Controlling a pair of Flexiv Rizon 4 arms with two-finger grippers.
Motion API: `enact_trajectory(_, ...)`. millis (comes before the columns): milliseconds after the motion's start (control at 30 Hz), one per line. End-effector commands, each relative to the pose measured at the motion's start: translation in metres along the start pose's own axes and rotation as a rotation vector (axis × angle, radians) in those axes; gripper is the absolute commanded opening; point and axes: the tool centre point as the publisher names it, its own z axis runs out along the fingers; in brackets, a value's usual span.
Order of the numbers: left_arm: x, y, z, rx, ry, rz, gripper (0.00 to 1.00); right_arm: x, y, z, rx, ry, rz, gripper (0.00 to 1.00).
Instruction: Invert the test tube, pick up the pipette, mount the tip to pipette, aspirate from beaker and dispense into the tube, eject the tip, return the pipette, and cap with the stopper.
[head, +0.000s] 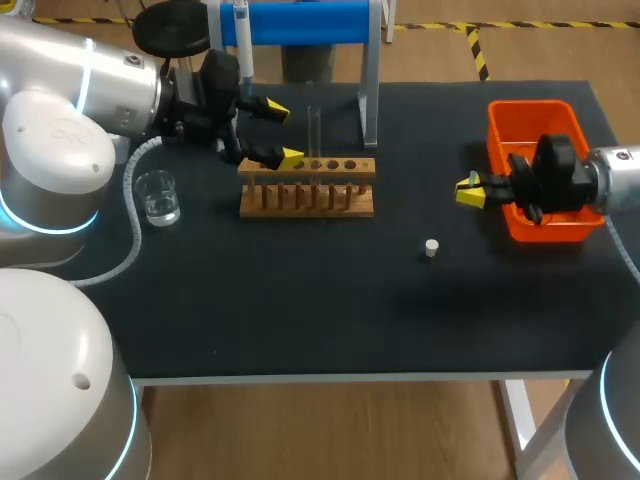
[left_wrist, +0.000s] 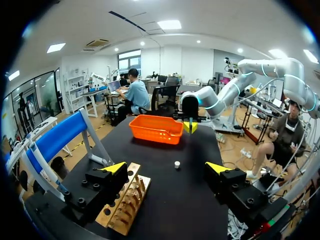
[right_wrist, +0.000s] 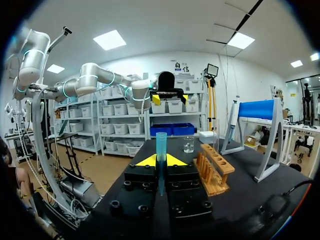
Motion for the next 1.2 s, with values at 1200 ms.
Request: enact_trajectory(1200, -0.059, 0.021, -0.026, -0.007, -0.205, -0.066, 1.00, 0.001, 0.001, -0.001, 0.002, -0.001, 0.000, 0.00)
